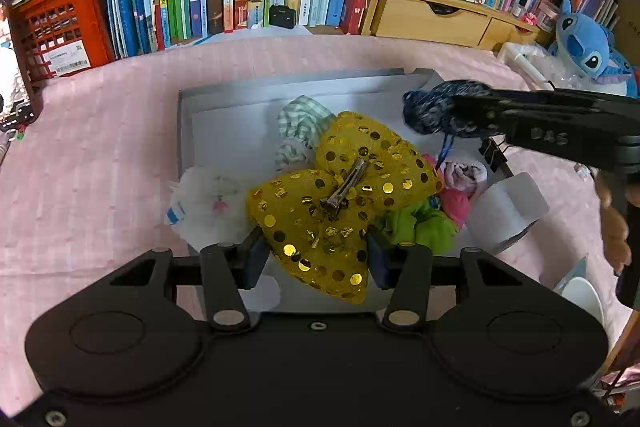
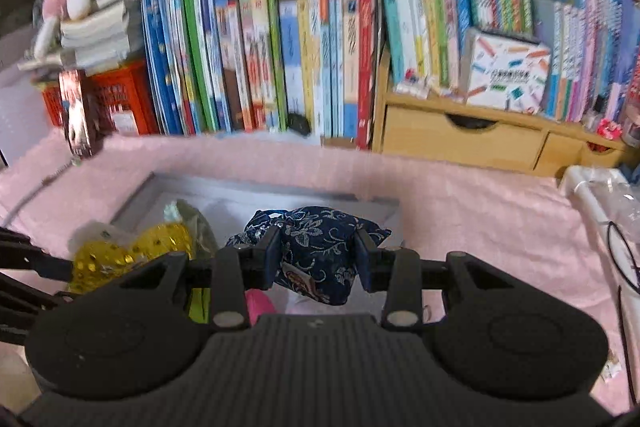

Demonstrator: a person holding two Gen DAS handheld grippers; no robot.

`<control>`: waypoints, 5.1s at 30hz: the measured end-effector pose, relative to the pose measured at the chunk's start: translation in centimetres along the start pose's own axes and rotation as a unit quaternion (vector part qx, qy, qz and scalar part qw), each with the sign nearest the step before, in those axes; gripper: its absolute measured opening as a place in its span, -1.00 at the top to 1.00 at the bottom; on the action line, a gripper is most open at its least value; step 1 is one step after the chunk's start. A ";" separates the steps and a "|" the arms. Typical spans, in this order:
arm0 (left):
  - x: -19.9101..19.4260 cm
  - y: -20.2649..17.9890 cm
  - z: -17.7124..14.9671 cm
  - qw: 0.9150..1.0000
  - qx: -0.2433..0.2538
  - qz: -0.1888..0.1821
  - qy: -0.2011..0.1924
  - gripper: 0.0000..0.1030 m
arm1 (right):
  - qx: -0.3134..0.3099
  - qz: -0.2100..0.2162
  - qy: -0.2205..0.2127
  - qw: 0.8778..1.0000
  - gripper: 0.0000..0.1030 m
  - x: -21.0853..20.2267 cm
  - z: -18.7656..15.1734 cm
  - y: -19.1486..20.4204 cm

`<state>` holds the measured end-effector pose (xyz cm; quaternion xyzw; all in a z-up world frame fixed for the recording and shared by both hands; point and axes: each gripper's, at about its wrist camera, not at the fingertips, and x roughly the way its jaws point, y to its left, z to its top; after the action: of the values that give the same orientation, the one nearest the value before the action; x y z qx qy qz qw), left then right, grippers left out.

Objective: Organize soft objects
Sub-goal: 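Lower both items into the white tray and open both tools, then move the left tool to the purple fuzzy plush while the right tool approaches the blue mask packet, then grasp the purple fuzzy plush with the left tool while the right tool grasps the blue mask packet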

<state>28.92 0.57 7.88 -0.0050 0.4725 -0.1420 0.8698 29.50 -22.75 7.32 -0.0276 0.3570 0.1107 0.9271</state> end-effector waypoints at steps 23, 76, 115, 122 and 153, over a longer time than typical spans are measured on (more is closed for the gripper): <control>0.4 0.0 -0.3 1.000 -0.005 0.002 0.014 -0.26 | -0.010 0.012 0.060 0.998 -0.19 2.8 -0.9 0.1; -13.5 -9.4 -16.7 0.967 0.042 -0.066 -0.241 -0.69 | 0.002 -0.005 -0.175 0.985 -0.87 -17.6 -13.3 -1.0; -4.9 -13.5 -24.8 0.948 -0.031 0.091 -0.303 -0.49 | 0.007 -0.099 -0.134 0.986 -1.00 -13.7 -22.7 -3.9; -3.8 -13.2 -24.3 0.950 -0.042 0.092 -0.295 -0.34 | -0.004 -0.099 -0.115 0.988 -1.00 -12.4 -22.4 -3.8; -2.2 -12.7 -23.1 0.958 -0.062 0.084 -0.266 0.14 | -0.002 -0.102 -0.047 0.994 -0.96 -10.1 -21.1 -3.4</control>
<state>5.72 -8.21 -1.28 -0.0571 0.2306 -0.0328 0.9708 9.15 -30.67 -1.66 -0.0600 0.3079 0.0176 0.9494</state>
